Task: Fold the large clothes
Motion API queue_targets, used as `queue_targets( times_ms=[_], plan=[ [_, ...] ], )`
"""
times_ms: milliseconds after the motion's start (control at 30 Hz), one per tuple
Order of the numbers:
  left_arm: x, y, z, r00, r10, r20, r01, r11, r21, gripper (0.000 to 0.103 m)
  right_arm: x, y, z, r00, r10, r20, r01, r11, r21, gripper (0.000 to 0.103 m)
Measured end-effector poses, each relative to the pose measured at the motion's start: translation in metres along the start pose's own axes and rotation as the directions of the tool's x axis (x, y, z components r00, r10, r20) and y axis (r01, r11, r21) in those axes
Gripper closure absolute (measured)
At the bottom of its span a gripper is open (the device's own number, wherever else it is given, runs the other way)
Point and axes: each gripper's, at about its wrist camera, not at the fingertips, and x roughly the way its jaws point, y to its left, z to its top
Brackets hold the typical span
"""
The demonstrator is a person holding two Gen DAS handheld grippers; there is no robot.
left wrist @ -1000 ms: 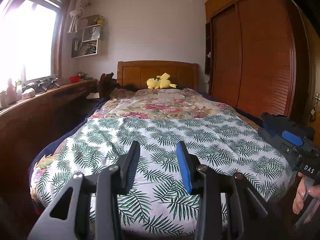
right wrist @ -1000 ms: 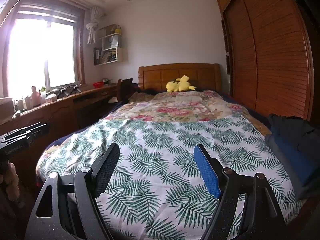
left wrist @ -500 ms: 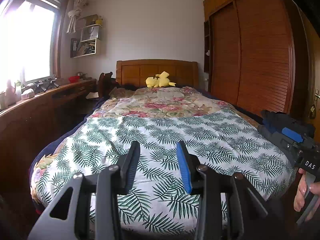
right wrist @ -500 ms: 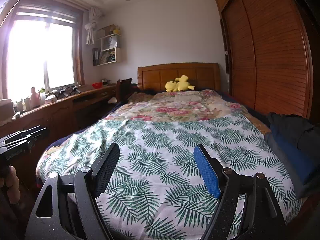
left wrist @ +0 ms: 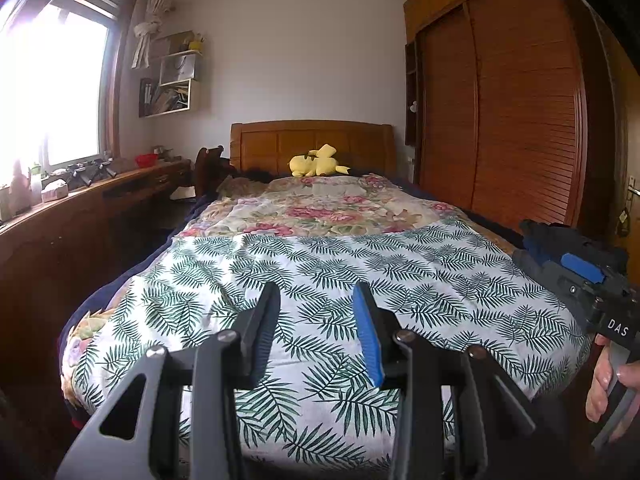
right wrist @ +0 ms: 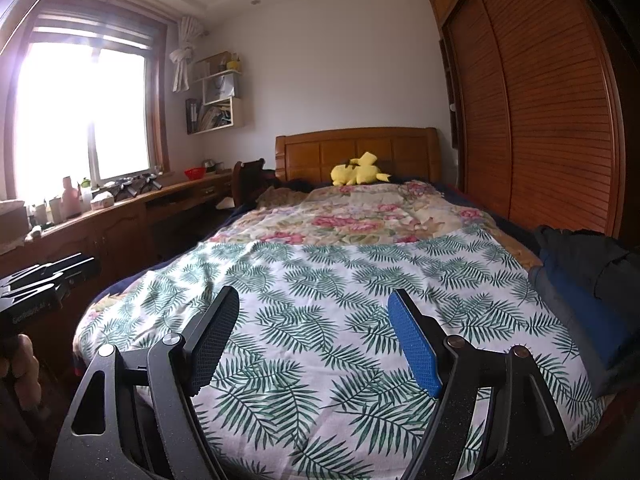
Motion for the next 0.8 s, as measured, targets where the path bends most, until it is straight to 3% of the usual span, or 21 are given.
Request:
queue_targets(
  times_ms=[800],
  plan=[
    [-0.0033, 0.0011, -0.0045, 1.000, -0.008, -0.005, 0.008, 1.000, -0.003, 0.066, -0.0008, 0.0000, 0.0003, 1.000, -0.002, -0.001, 0.002, 1.000, 0.003, 0.024]
  ],
)
